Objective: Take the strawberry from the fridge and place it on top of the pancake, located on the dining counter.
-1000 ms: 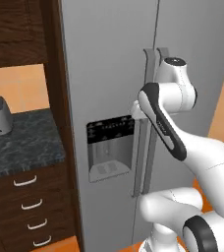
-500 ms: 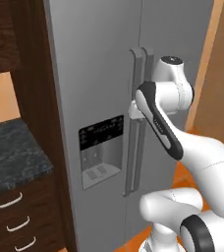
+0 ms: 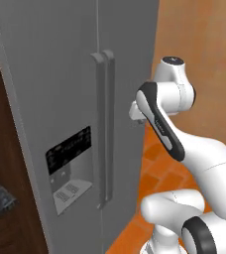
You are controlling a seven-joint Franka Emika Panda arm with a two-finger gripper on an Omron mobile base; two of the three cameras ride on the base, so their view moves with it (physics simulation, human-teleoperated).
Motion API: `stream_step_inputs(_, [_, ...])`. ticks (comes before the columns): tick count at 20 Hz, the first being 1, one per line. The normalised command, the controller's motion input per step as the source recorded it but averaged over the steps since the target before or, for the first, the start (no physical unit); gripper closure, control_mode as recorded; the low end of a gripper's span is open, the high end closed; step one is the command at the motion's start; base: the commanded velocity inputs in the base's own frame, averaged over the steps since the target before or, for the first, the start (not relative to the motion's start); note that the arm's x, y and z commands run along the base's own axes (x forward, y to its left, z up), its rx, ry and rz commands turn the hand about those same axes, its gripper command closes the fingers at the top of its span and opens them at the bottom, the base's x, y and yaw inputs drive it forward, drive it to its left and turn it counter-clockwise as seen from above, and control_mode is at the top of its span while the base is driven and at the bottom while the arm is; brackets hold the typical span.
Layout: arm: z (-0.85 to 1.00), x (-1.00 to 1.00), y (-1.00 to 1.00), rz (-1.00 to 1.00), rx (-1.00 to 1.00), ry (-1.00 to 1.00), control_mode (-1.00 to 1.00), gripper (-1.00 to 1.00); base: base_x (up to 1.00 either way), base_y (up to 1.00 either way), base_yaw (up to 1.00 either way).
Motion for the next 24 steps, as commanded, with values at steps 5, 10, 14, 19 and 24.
stream_step_inputs(5, [0.0,0.0,0.0,0.0,0.0,0.0,1.0,-1.0,0.21,0.35,-0.49])
stream_step_inputs(10, [0.0,0.0,0.0,0.0,0.0,0.0,1.0,-1.0,-0.04,0.49,-0.41])
stream_step_inputs(14, [0.0,0.0,0.0,0.0,0.0,0.0,1.0,-1.0,-0.09,0.59,-0.31])
stream_step_inputs(19, [0.0,0.0,0.0,0.0,0.0,0.0,1.0,-1.0,-0.02,0.45,-0.13])
stream_step_inputs(24, [0.0,0.0,0.0,0.0,0.0,0.0,1.0,-1.0,-0.13,0.13,-0.01])
